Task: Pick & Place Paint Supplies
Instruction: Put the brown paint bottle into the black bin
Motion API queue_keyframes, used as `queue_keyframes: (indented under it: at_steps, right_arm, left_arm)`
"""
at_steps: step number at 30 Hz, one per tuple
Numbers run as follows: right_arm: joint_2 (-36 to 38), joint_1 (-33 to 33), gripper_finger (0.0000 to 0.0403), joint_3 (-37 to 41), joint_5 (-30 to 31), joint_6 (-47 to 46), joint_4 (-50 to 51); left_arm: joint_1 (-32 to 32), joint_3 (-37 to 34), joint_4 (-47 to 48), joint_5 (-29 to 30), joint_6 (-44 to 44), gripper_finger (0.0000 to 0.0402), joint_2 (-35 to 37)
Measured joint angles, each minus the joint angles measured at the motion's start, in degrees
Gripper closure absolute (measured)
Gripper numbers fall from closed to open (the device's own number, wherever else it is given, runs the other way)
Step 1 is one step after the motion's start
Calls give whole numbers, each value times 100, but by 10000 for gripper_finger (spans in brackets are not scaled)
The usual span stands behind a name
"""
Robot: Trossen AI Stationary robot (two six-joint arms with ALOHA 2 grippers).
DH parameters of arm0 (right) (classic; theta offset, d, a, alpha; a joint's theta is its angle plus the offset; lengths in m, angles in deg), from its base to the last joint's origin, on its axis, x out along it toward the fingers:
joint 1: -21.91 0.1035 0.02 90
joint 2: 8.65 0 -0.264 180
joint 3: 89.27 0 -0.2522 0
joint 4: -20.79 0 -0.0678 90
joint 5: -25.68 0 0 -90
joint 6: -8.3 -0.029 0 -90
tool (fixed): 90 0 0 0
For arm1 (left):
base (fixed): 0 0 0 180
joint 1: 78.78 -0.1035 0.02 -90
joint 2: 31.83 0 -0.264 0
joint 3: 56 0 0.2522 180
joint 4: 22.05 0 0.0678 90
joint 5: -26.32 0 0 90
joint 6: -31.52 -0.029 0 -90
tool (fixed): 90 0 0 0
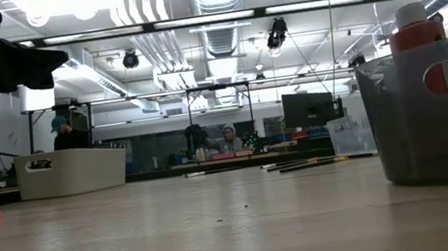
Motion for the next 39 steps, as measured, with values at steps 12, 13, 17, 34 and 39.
queue_keyframes:
  at_steps: [12, 13, 17, 34, 39]
  right_arm:
    - [9, 0, 77, 381, -78, 18, -358]
    - [9, 0, 77, 409, -120, 22, -365]
    - [9, 0, 77, 487, -171, 22, -428]
    - [9, -4, 77, 1053, -310, 17, -1227]
    - [7, -4, 77, 1179, -333, -4, -1410]
  left_arm:
    - [1, 0, 0, 0, 0, 401, 2]
    - [2, 0, 0, 0, 0, 401, 2]
    - [2, 0, 0, 0, 0, 401, 2]
    - [0, 0, 0, 0, 0, 401, 2]
    - [0, 0, 0, 0, 0, 401, 2]
